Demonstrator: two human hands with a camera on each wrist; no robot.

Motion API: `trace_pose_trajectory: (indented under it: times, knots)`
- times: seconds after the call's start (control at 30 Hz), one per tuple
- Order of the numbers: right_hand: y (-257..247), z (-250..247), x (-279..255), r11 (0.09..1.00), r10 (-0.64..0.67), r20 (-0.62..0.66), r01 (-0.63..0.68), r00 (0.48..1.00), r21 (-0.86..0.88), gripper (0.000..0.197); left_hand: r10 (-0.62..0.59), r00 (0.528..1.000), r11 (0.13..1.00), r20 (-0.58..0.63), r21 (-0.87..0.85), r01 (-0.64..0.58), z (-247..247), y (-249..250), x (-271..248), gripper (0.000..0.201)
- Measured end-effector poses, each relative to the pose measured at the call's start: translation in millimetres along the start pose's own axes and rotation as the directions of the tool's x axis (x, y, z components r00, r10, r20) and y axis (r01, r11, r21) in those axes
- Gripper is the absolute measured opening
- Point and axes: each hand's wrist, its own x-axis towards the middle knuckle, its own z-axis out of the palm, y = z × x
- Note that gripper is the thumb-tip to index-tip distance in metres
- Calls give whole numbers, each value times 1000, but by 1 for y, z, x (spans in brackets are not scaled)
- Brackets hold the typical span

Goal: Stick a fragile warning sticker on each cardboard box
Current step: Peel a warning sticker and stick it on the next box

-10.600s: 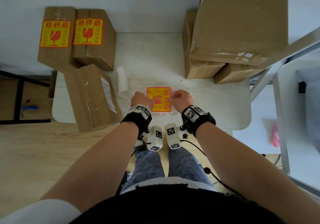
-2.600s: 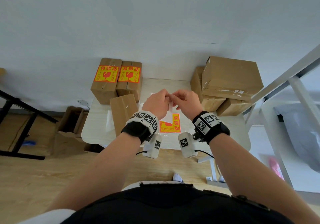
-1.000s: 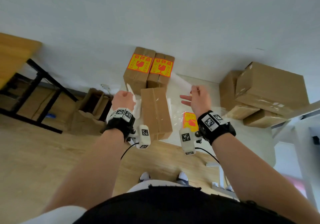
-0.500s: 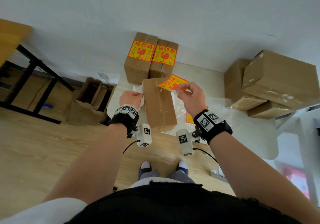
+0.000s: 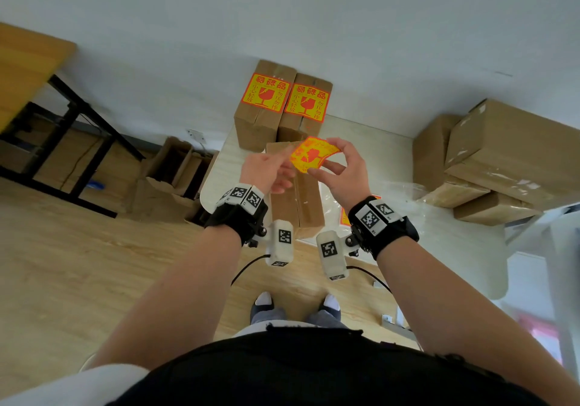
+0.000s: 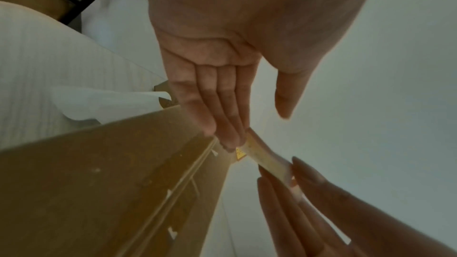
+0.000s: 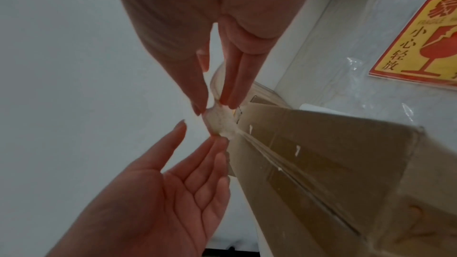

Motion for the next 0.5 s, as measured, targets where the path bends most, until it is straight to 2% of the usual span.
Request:
trace_pose_trajectory:
  times: [0.13,0.23,0.3,0.43,0.5]
  knots:
    - [-3,-2,-4,999,-12,76,15,997,-28,83,11,999,999,-44,-42,-13,1,1,-1,18]
    - [-3,-5,-5,1000,27,127,-26,992,-5,91,8,997,998,-73,-67,-13,-1,-1,-1,21]
    - [-2,-5,-5,998,56,130,-51,990,-46,86,12,995,998,-103,-52,-18,-3,-5,0,22]
    - [9,-3,0,975,181,16,-177,983,-135,77,-18,992,997,-126,-80,8,-5,-15,0,18]
    - [13,-3,3,953,210,-23,-210,978,-217,50,-40,991,994,-130,-106,26,-4,-20,-1,16]
